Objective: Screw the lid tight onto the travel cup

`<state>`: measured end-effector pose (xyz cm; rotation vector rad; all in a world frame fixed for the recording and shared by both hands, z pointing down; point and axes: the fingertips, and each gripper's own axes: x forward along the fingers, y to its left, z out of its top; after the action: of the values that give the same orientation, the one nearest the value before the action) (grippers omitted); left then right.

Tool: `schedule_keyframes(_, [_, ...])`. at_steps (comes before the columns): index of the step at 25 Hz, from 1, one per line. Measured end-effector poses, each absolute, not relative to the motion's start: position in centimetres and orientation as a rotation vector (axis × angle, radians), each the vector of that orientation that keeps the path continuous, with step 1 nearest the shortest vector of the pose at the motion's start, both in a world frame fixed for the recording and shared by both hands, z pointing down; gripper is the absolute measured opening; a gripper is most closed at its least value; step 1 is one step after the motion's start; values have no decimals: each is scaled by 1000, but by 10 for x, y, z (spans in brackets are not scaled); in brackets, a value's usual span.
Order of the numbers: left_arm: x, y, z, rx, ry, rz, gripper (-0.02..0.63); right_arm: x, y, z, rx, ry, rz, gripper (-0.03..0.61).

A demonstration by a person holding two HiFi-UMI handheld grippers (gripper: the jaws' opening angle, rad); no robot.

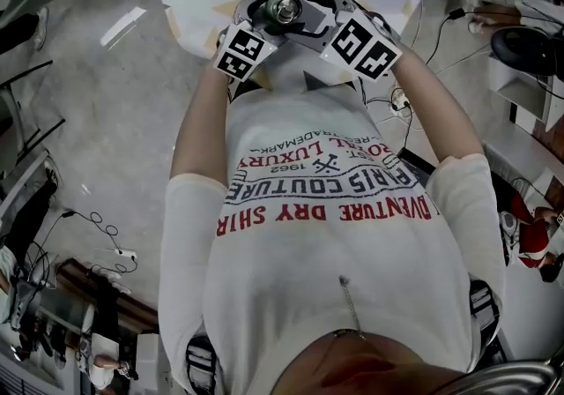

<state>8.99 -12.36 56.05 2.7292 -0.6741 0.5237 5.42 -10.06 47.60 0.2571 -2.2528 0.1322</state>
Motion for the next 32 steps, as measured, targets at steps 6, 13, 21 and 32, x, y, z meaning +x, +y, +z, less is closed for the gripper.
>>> schedule_keyframes(6, [89, -124, 563, 2740, -678, 559, 403, 71, -107, 479, -131, -2034, -129, 287])
schedule_keyframes(13, [91, -123, 562, 2735, -671, 561, 403, 58, -107, 475, -380, -1935, -233, 285])
schedule_keyframes(21, [90, -123, 570, 2727, -685, 550, 403, 53, -105, 480, -497, -1946, -263, 238])
schedule_keyframes(32, [89, -120, 573, 2712, -673, 563, 403, 53, -106, 480, -171, -2137, -83, 232])
